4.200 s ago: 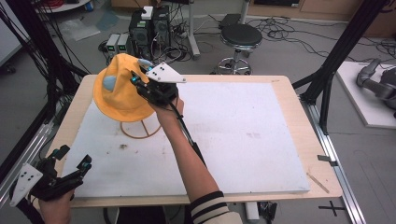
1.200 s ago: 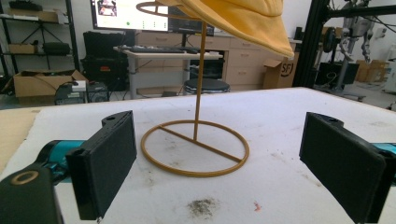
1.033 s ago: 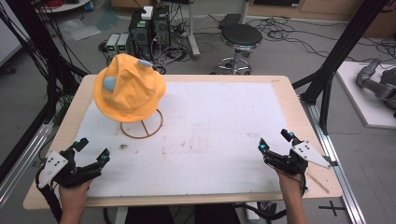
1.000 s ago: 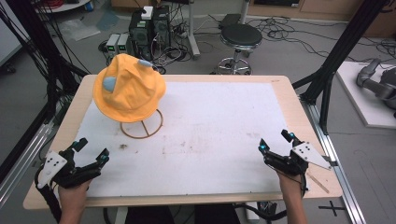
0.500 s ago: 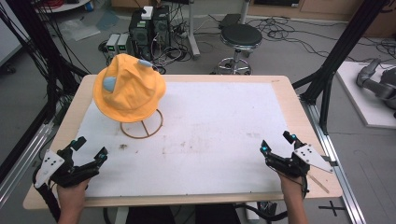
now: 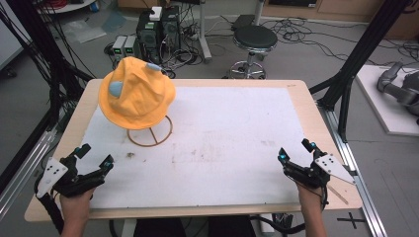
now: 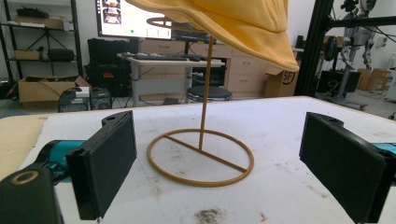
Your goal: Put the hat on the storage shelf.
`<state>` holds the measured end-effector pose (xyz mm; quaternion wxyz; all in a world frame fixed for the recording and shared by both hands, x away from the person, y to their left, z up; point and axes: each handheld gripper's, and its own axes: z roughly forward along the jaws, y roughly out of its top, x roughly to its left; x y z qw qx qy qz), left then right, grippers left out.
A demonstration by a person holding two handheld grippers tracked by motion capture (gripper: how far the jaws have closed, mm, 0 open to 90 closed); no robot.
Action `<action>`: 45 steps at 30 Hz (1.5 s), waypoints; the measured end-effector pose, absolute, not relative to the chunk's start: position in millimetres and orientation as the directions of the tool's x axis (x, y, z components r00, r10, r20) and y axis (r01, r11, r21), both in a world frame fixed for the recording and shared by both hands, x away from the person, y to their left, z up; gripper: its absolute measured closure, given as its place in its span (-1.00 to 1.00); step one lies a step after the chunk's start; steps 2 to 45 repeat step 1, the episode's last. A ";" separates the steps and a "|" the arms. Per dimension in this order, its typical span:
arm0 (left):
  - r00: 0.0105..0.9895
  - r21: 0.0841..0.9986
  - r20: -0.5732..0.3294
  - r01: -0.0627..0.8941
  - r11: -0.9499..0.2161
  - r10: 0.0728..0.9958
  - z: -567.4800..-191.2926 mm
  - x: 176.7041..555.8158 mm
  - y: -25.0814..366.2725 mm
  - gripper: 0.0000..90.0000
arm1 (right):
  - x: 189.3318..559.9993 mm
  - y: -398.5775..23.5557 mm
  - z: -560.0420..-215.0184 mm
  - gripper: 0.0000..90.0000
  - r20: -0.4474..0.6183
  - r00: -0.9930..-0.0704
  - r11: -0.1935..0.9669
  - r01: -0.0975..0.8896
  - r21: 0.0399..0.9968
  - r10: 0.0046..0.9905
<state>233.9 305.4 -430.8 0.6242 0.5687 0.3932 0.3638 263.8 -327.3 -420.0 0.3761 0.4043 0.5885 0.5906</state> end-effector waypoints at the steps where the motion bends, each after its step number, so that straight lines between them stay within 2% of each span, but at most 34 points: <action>1: 0.426 0.996 -0.080 -0.008 0.093 0.901 -430.8 233.8 305.6 -0.75 | 263.8 -327.3 -420.0 -0.74 0.035 -0.390 -0.025 0.032 0.999 0.920; 45: 0.426 0.996 -0.080 -0.008 0.093 0.901 -430.8 233.8 305.6 -0.75 | 263.8 -327.3 -420.0 -0.74 0.035 -0.390 -0.025 0.032 0.999 0.920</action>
